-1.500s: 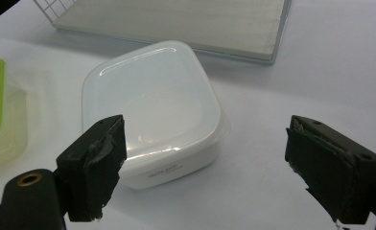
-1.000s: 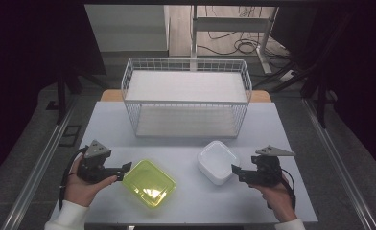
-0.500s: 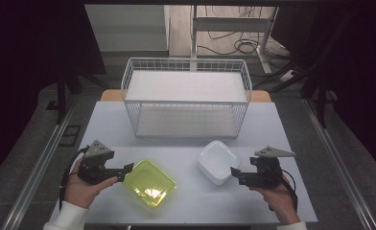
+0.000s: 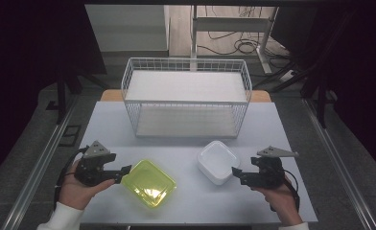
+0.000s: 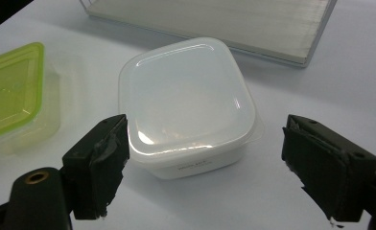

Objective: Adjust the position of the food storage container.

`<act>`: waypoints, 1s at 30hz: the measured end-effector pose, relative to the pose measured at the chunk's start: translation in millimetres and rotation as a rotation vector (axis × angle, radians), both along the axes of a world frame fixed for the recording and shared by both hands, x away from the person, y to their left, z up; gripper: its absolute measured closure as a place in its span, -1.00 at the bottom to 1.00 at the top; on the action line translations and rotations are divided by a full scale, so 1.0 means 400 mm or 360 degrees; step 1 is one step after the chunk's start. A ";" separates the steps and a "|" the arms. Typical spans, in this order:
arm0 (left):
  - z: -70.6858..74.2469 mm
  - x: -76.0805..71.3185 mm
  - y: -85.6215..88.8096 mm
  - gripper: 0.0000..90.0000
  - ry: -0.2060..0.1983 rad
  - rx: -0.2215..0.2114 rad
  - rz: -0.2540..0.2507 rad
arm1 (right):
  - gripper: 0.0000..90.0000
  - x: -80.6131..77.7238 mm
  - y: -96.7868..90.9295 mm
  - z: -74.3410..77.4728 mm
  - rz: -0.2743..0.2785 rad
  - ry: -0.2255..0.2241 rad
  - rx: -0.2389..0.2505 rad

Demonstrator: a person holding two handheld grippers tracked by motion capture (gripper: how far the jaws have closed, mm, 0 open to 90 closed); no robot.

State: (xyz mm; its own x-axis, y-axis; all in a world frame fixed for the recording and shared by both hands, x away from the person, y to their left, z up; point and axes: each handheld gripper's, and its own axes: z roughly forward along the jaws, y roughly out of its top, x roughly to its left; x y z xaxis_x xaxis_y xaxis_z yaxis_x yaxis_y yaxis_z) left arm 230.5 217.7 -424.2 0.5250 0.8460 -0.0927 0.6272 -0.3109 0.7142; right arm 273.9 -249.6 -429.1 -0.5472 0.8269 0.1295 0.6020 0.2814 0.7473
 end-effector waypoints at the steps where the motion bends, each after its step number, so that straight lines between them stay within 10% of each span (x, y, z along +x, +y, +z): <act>1: 0.001 -0.009 0.002 -0.21 0.0010 0.0017 -0.0024 | -0.63 0.001 0.003 -0.002 0.0001 -0.0001 0.0000; 30: -0.146 -0.109 -0.060 0.99 0.0404 0.0170 -0.0438 | -0.63 0.006 0.009 -0.013 -0.0022 -0.0001 -0.0016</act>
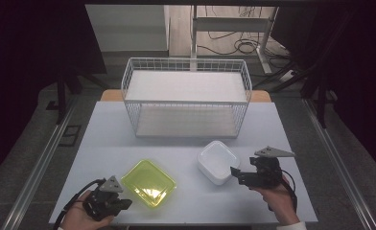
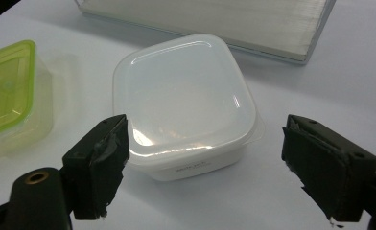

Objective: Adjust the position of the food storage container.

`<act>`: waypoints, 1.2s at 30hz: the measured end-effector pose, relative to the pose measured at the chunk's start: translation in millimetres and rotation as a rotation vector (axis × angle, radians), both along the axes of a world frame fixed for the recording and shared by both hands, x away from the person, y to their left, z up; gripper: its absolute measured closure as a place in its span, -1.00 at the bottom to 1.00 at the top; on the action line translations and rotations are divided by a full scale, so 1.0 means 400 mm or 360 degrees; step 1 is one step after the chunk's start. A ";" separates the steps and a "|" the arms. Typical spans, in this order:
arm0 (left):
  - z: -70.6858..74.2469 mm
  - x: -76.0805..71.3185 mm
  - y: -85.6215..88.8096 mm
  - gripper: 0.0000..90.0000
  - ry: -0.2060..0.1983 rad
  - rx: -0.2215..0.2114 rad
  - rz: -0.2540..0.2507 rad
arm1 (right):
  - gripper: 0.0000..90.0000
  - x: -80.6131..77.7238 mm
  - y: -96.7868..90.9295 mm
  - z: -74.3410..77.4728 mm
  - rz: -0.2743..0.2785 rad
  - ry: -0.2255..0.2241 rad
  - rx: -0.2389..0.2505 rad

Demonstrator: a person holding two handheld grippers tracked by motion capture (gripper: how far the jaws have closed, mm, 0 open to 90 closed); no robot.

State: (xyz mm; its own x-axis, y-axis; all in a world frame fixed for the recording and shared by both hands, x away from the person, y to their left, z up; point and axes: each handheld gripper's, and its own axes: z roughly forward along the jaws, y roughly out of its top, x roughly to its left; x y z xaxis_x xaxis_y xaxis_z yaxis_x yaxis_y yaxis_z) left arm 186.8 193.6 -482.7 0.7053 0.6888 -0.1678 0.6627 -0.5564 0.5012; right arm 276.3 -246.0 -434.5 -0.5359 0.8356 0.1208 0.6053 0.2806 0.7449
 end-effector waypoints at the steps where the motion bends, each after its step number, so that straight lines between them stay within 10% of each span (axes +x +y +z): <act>1: -0.004 0.000 -0.005 0.99 0.0014 0.0012 -0.0016 | -0.63 0.000 0.000 -0.001 0.0001 0.0002 -0.0001; 36: -0.040 0.035 -0.131 1.00 0.0070 0.0102 -0.0062 | -0.63 -0.001 0.006 -0.003 -0.0002 0.0004 -0.0033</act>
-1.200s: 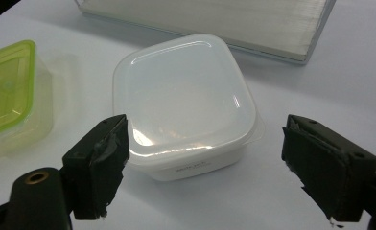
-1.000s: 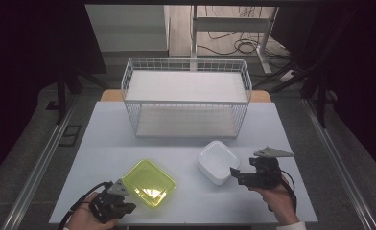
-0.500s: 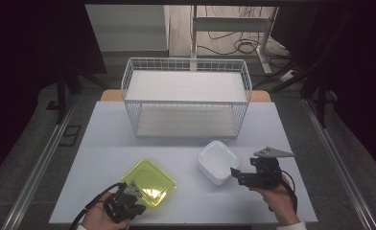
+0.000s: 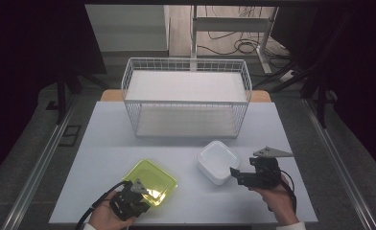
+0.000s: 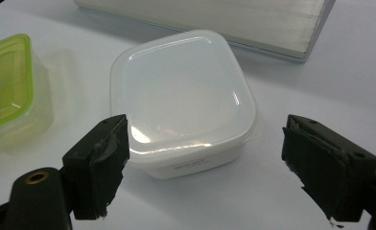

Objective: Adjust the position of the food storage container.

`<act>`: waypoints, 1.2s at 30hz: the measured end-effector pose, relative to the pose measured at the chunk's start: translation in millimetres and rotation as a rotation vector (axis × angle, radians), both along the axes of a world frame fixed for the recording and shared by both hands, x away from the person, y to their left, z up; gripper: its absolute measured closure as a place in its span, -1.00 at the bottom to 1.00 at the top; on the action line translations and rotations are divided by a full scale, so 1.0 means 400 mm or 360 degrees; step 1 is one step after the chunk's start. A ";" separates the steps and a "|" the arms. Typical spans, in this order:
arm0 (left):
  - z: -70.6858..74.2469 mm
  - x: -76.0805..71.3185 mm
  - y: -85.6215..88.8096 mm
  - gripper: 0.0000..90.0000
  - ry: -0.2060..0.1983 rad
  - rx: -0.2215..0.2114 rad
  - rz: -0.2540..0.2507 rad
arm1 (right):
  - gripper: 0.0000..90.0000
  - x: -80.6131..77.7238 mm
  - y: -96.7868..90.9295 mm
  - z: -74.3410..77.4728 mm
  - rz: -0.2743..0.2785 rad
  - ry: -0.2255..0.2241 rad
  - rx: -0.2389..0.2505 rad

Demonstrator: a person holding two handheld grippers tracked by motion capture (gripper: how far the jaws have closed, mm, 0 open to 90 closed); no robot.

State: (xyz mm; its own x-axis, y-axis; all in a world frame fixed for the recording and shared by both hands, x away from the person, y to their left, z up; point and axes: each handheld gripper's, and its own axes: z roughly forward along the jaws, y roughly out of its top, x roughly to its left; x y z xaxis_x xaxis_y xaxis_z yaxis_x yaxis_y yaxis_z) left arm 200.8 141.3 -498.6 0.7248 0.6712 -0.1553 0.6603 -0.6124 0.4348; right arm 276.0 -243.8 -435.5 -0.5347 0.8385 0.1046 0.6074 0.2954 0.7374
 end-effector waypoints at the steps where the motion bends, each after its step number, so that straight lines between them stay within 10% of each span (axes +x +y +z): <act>1: 0.001 0.004 -0.004 1.00 -0.0003 -0.0003 0.0024 | -0.63 0.000 0.000 0.000 0.0001 0.0000 -0.0001; 36: -0.024 0.063 -0.116 1.00 -0.0062 -0.0102 0.0239 | -0.63 0.006 -0.007 0.001 -0.0007 0.0009 0.0013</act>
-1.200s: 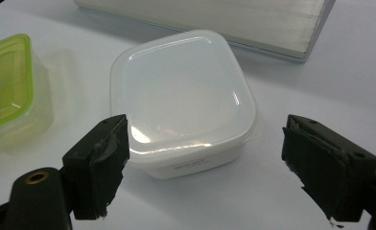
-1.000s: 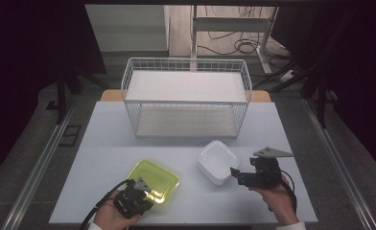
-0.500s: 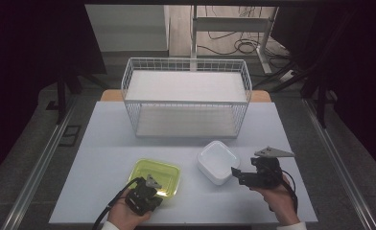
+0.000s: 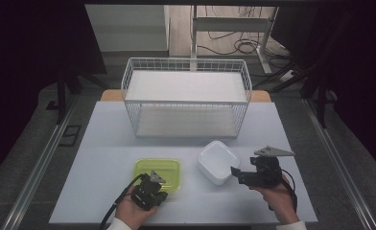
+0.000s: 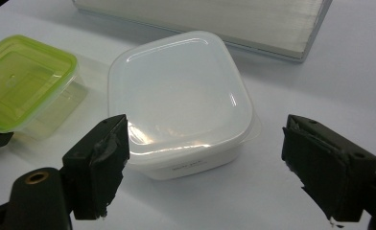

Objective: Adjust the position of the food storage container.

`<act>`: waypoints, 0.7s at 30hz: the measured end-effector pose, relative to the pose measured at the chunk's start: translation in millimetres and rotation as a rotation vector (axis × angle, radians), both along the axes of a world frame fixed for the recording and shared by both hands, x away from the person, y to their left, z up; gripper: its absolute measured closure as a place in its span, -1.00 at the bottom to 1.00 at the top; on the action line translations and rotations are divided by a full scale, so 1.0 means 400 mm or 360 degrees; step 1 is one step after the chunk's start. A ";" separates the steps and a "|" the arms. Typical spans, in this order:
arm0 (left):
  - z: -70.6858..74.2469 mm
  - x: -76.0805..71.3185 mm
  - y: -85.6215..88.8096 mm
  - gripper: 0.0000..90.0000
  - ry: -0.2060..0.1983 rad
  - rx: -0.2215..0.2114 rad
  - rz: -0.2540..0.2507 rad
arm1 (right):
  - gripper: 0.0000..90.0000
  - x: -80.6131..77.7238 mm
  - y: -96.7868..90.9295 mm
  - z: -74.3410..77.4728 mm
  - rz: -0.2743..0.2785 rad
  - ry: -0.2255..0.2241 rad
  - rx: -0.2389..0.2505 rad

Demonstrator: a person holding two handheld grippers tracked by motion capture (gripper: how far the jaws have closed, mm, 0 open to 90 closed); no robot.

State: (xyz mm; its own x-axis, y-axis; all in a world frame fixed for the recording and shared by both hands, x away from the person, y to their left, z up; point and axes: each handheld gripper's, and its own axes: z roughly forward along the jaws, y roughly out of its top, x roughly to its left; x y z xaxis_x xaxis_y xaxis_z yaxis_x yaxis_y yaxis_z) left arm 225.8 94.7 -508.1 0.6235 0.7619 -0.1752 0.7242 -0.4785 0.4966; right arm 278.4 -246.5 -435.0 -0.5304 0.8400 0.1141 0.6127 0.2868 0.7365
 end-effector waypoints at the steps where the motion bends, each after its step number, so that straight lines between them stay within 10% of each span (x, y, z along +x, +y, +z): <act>1: 0.001 -0.002 -0.001 1.00 0.0000 -0.0003 -0.0011 | -0.63 0.000 0.000 0.000 -0.0001 0.0001 0.0002; 7: 0.041 -0.038 0.020 0.98 -0.0065 -0.0062 -0.0073 | -0.63 -0.001 0.010 0.007 0.0026 -0.0007 0.0048; 13: 0.134 -0.053 0.087 0.88 -0.0272 -0.0259 -0.0074 | -0.63 -0.003 0.037 0.021 0.0099 -0.0021 0.0118; 17: 0.157 -0.035 0.149 0.37 -0.0413 -0.0305 0.0035 | -0.63 -0.004 0.039 0.021 0.0093 -0.0025 0.0117; 21: 0.162 -0.016 0.188 -0.15 -0.0419 -0.0352 0.0144 | -0.63 -0.001 0.044 0.021 0.0100 -0.0027 0.0124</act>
State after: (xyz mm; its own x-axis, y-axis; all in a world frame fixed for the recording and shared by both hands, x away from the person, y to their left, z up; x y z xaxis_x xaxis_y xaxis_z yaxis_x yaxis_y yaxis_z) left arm 219.6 170.0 -443.4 0.6008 0.7778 -0.1843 0.5921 -0.2781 0.7564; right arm 278.1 -228.9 -426.5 -0.5844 0.7938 0.1683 0.5826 0.2660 0.7680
